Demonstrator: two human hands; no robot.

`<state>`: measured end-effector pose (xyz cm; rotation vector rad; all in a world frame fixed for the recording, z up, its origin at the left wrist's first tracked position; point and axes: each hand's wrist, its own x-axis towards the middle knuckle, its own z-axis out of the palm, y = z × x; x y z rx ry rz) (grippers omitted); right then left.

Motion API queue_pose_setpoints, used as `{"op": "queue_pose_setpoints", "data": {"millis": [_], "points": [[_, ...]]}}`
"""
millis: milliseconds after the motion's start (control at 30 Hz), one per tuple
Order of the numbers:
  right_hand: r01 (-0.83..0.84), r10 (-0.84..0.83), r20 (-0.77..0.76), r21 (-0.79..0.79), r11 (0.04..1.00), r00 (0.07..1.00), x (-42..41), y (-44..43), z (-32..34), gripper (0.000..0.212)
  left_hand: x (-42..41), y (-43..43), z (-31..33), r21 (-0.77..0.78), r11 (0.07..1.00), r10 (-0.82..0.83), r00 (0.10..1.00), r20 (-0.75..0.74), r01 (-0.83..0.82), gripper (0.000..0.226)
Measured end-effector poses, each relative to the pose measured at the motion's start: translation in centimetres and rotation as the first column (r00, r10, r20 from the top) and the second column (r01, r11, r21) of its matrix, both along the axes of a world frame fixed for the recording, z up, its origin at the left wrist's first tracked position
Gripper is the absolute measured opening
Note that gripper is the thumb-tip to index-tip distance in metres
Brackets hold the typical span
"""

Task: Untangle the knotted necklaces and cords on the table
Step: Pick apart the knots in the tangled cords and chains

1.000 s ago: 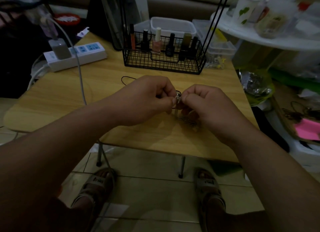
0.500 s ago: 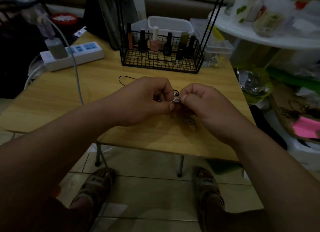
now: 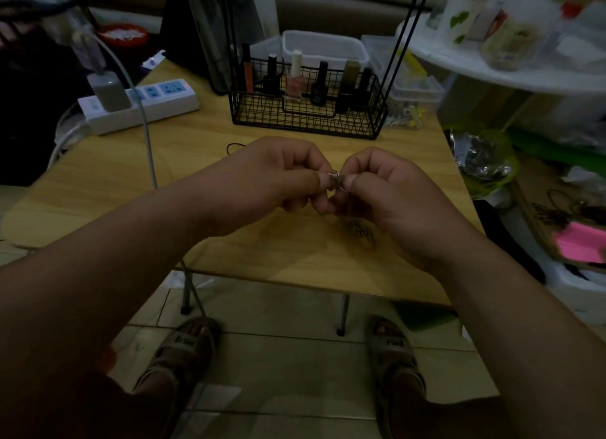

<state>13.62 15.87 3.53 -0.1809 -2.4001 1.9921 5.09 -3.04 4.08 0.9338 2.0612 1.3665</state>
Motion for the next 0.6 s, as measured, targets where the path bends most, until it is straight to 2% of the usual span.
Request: {"op": "queue_pose_setpoints", "data": {"millis": [67, 167, 500, 600], "points": [[-0.005, 0.007, 0.017, -0.132, 0.991, 1.0, -0.06, -0.01, 0.15, 0.016, -0.02, 0.14, -0.12, 0.003, 1.0, 0.009, 1.0, 0.029, -0.009, 0.01], [-0.01, 0.013, 0.017, -0.165, 0.986, 1.0, -0.05, 0.09, 0.07, 0.017, 0.2, 0.38, -0.2, 0.002, 1.0, 0.005, 0.996, 0.086, -0.005, 0.009], [0.042, -0.042, -0.007, 0.004, 0.999, 0.999, 0.07, 0.63, 0.15, 0.013, 0.33, 0.61, -0.19, 0.006, 1.0, 0.028, 0.984, 0.173, -0.03, 0.015], [0.161, -0.135, -0.133, 0.212, 0.964, 0.982, -0.02, 0.64, -0.27, 0.014, 0.24, 0.69, -0.3, 0.013, 0.999, 0.031, 0.976, 0.213, -0.034, 0.015]]}}
